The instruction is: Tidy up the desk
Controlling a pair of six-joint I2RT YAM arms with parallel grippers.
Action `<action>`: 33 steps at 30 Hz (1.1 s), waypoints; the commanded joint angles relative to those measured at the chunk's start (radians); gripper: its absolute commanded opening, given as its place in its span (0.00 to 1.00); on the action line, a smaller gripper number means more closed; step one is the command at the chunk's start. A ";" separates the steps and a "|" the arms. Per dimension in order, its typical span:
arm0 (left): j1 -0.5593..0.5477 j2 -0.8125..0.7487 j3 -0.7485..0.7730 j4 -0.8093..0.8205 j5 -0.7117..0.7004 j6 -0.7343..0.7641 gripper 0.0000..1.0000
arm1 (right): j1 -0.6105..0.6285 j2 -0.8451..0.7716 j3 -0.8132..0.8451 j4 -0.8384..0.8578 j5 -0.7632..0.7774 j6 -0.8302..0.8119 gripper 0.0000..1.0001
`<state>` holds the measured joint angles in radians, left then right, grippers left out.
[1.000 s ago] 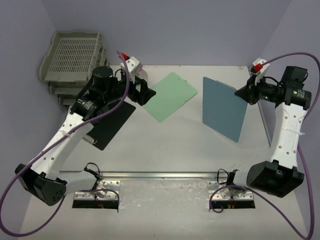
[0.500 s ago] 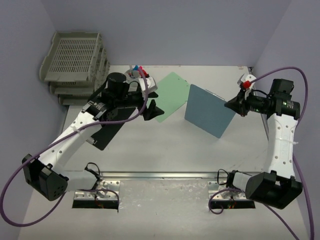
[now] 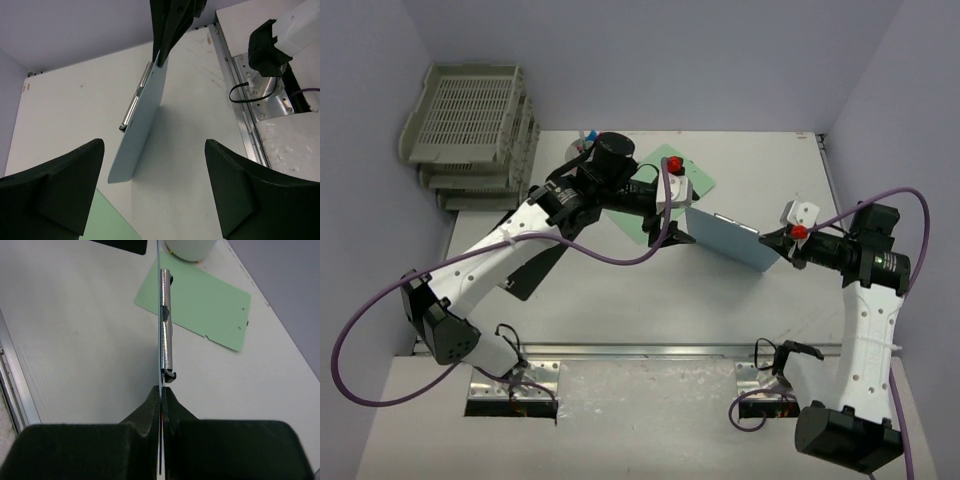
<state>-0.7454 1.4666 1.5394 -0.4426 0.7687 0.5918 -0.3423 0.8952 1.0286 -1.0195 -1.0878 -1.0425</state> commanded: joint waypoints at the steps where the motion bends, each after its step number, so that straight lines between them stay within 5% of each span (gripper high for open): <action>1: -0.071 0.055 0.124 -0.140 0.045 0.061 0.81 | 0.003 -0.066 -0.062 -0.014 -0.019 -0.110 0.00; 7: -0.144 0.176 0.259 -0.410 0.053 0.086 0.81 | 0.003 -0.201 -0.183 -0.041 -0.023 -0.280 0.00; 19: -0.206 0.287 0.263 -0.405 -0.015 -0.038 0.79 | 0.003 -0.458 -0.383 -0.026 -0.057 -0.501 0.00; 33: -0.247 0.431 0.383 -0.445 -0.038 -0.029 0.77 | 0.003 -0.550 -0.413 -0.131 -0.067 -0.665 0.00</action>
<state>-0.9730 1.8757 1.8742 -0.8775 0.7194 0.5560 -0.3424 0.3688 0.6218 -1.1302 -1.1088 -1.6379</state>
